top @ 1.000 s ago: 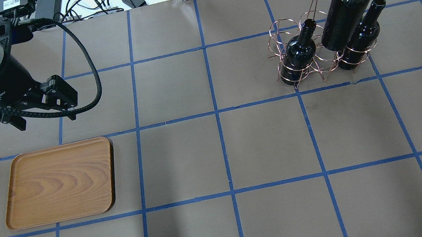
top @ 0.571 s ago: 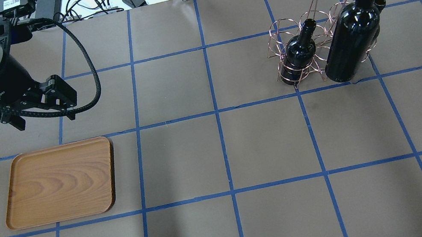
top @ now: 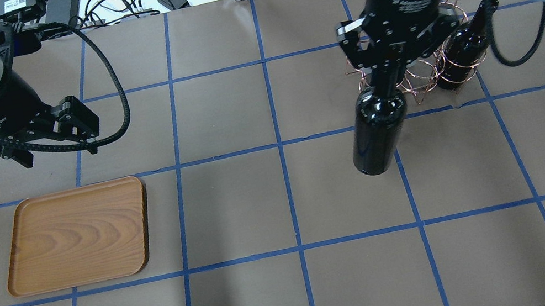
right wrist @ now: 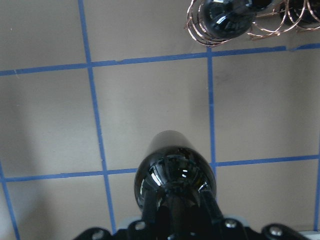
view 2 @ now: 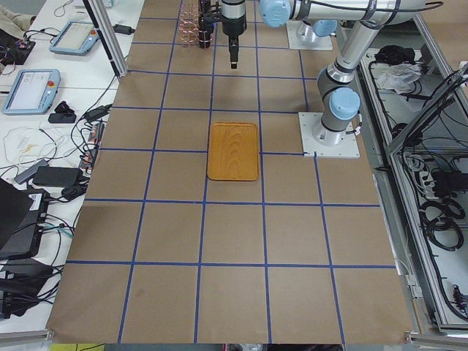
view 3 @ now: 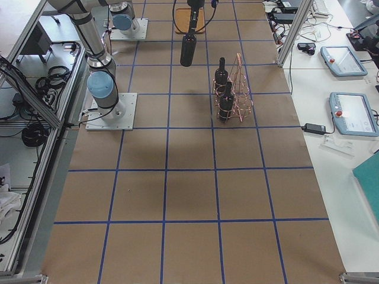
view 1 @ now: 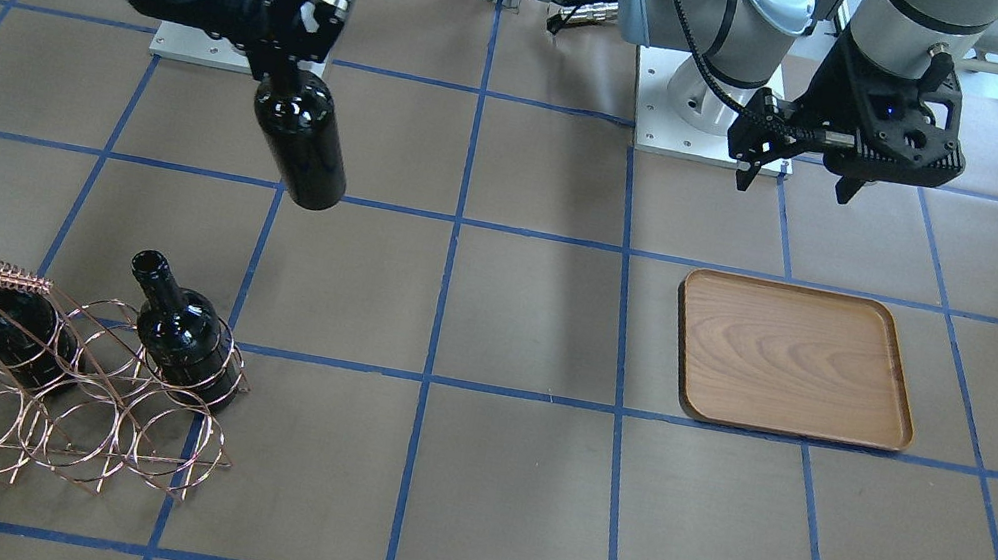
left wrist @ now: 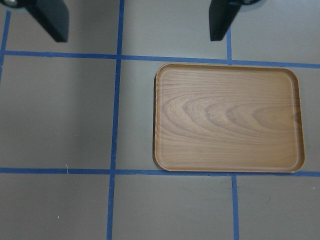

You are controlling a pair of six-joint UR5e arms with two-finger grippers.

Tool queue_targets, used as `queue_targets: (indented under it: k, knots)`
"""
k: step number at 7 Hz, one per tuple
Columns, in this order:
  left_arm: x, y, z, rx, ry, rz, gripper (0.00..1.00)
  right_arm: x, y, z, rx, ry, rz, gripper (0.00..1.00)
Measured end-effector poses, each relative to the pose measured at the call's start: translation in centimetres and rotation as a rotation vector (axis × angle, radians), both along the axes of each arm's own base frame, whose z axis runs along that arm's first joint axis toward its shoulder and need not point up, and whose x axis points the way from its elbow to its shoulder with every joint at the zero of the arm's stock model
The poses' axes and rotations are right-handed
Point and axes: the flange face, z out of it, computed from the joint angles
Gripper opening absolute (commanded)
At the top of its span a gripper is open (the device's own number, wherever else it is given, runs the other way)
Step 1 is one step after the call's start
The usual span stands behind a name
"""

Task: Take wine from basket and place on tray
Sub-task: 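Carry the bottle across toward the tray with the right gripper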

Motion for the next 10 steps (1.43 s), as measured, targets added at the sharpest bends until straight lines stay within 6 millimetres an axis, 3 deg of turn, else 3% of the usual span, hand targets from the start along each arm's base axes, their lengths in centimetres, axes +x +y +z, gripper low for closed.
queue_targets:
  k: [2, 5, 6, 7, 9, 10]
  knots:
    - [1.1, -0.4, 0.6, -0.03, -0.004, 0.019, 1.0, 8.4, 0.4, -2.8, -0.043, -0.006, -0.057, 0.11]
    - [6.8, -1.2, 0.9, -0.04, -0.007, 0.097, 1.0, 17.6, 0.4, -7.4, -0.097, -0.035, -0.101, 0.13]
    - [8.9, -1.3, 1.0, -0.036, -0.008, 0.067, 1.0, 19.9, 0.4, -8.7, -0.101, -0.035, -0.11, 0.19]
    - [10.5, -1.2, 1.0, -0.029, -0.01, 0.039, 1.0, 21.3, 0.3, -9.8, -0.107, -0.037, -0.118, 0.19]
    - [12.2, -0.9, 1.0, 0.002, -0.036, 0.003, 1.0, 23.2, 0.0, -11.9, -0.106, -0.038, -0.118, 0.27]
    - [12.5, -0.7, 1.0, 0.011, -0.046, -0.002, 1.0, 23.9, 0.4, -12.5, -0.1, -0.038, -0.107, 0.54]
